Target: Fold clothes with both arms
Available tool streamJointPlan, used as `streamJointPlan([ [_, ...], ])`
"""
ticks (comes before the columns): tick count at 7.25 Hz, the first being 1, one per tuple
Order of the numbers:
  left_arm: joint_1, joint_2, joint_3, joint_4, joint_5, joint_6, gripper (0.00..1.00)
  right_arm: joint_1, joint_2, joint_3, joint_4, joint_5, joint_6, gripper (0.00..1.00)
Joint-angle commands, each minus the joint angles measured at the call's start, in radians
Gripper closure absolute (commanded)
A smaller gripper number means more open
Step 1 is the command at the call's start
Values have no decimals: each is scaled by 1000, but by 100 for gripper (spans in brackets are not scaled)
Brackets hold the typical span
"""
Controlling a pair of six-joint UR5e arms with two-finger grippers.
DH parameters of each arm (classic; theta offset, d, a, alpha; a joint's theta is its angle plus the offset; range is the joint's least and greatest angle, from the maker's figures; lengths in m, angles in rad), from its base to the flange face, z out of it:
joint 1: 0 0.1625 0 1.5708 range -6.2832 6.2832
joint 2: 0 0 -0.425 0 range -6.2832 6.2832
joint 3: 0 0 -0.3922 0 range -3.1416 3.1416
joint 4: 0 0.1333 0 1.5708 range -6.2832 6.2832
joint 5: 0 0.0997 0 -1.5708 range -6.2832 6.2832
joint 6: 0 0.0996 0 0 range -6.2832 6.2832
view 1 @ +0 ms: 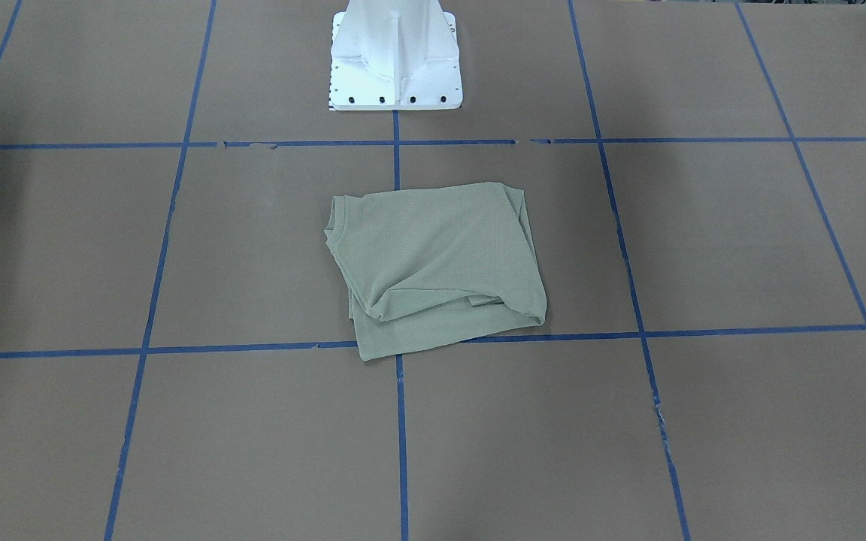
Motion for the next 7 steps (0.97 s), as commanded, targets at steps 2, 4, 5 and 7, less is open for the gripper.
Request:
streamJointPlan([
  [2, -14, 13, 55, 30, -14, 13, 0, 27, -32, 28, -9, -6, 0, 0],
  [4, -9, 9, 49, 24, -8, 10, 0, 21, -30, 28, -9, -54, 3, 0],
  [5, -8, 10, 55, 24, -6, 13, 0, 21, -30, 28, -9, -50, 4, 0],
  [7, -8, 9, 66, 20, -5, 14, 0, 12, -44, 7, -3, -30, 4, 0],
])
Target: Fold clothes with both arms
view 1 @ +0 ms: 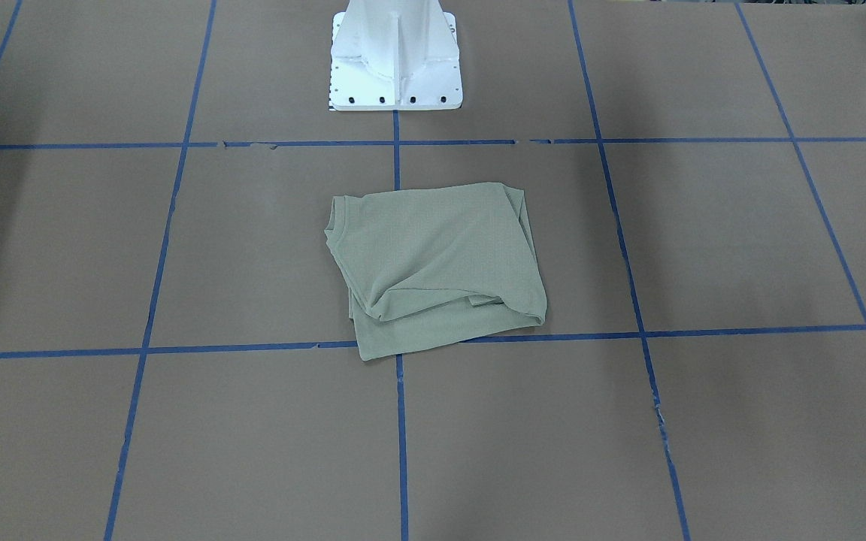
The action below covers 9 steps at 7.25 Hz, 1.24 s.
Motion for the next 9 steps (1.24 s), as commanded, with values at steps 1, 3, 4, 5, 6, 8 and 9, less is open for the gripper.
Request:
streamJointPlan([
  [1, 1, -1, 6, -2, 1, 5, 0, -6, -10, -19, 11, 78, 3, 0],
  [3, 1, 2, -2, -1, 0, 5, 0, -5, -11, -13, 12, 57, 6, 0],
  [4, 2, 4, -3, -2, -2, 5, 0, -5, -13, -14, 14, 50, 5, 0],
  [5, 2, 4, -8, -2, -4, 5, 0, -5, -14, -10, 14, 27, 5, 0],
  [6, 2, 5, -8, 0, -4, 6, 0, -5, -13, -10, 11, 23, -6, 0],
  [8, 1, 5, -8, 0, -4, 6, 0, -5, -11, -8, 9, 1, -10, 0],
  [9, 1, 5, -7, 0, -4, 6, 0, -5, -10, -7, 9, -6, -12, 0],
])
